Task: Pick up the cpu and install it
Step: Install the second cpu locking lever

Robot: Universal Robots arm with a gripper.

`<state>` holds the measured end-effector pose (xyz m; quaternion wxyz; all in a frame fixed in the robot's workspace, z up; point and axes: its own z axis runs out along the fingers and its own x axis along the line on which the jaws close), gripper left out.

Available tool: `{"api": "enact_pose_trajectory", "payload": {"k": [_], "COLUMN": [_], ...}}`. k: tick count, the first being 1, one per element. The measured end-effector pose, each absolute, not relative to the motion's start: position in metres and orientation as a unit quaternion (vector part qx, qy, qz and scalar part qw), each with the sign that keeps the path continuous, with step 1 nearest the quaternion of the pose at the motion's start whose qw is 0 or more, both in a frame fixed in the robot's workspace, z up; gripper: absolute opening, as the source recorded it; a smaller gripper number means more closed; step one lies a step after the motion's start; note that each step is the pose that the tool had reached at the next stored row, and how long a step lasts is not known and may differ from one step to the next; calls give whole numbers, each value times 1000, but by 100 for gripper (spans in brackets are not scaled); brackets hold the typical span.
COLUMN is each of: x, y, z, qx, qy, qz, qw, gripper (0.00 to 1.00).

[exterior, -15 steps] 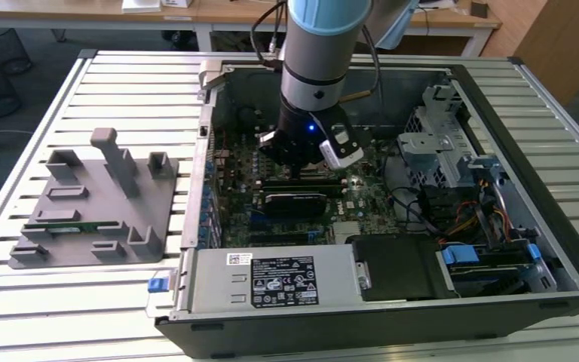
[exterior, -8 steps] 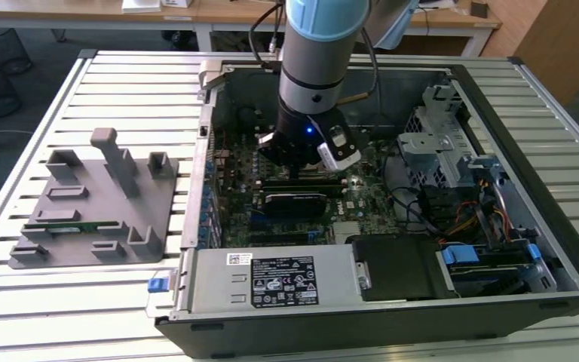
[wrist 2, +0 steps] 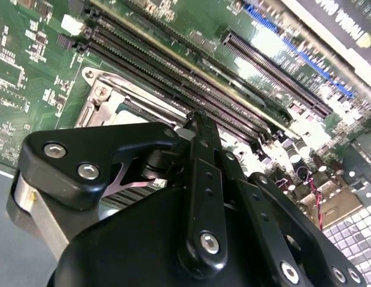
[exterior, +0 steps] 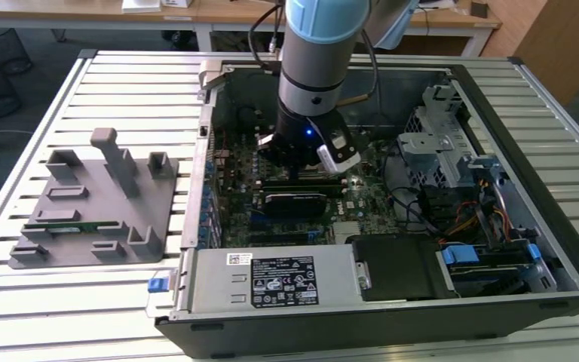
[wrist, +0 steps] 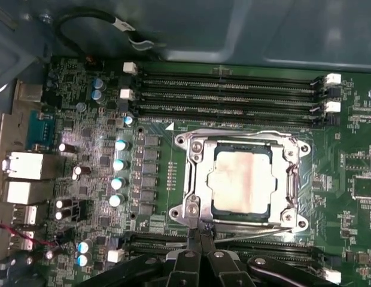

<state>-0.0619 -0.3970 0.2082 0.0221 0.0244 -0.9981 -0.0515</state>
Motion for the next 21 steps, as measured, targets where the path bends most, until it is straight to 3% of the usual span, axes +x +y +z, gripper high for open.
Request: {"api": "enact_pose_trajectory", "payload": {"k": [21], "x": [-70], "y": [-413], "z": [202], "qx": [27], "qy": [-995], "qz": [-96], "qw": [21], "gripper": [11]}}
